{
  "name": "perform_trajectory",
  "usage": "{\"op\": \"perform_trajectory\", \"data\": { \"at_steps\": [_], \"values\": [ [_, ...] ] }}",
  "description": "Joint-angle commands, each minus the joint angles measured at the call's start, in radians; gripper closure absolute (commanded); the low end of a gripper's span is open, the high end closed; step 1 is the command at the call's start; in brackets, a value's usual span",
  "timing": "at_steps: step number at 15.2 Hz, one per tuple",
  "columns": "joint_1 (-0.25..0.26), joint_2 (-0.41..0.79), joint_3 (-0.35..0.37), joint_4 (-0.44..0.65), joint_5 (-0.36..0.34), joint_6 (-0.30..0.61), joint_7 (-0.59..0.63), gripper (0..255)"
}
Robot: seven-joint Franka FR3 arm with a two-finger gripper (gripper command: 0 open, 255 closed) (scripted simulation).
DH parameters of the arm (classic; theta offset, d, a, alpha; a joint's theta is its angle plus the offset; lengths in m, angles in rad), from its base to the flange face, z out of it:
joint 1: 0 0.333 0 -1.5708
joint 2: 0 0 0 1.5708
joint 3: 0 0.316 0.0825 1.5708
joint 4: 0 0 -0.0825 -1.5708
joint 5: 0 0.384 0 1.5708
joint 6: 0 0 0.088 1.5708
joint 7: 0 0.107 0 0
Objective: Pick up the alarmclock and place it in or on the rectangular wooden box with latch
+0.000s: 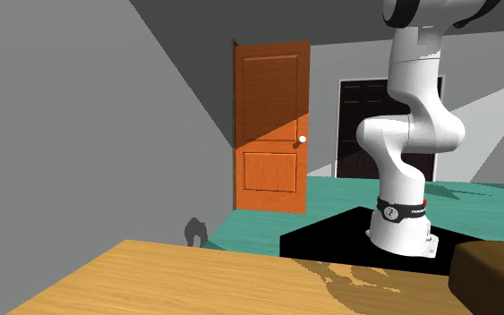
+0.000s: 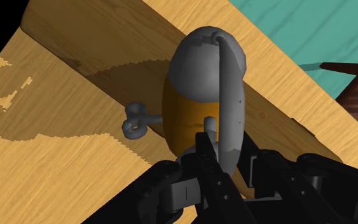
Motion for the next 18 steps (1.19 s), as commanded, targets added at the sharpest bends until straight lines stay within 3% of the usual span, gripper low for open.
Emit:
{"op": "perform_trajectory", "data": {
  "at_steps": [1,6,10,18],
  "values": [
    [0.000,0.003,0.000,-0.002,0.000,-0.001,0.000,0],
    [0.000,0.002,0.000,-0.004,0.000,0.001,0.000,0],
    [0.004,0.030,0.000,0.158,-0.008,-0.135,0.005,0],
    [0.004,0.030,0.000,0.158,-0.008,-0.135,0.005,0]
  ]
}}
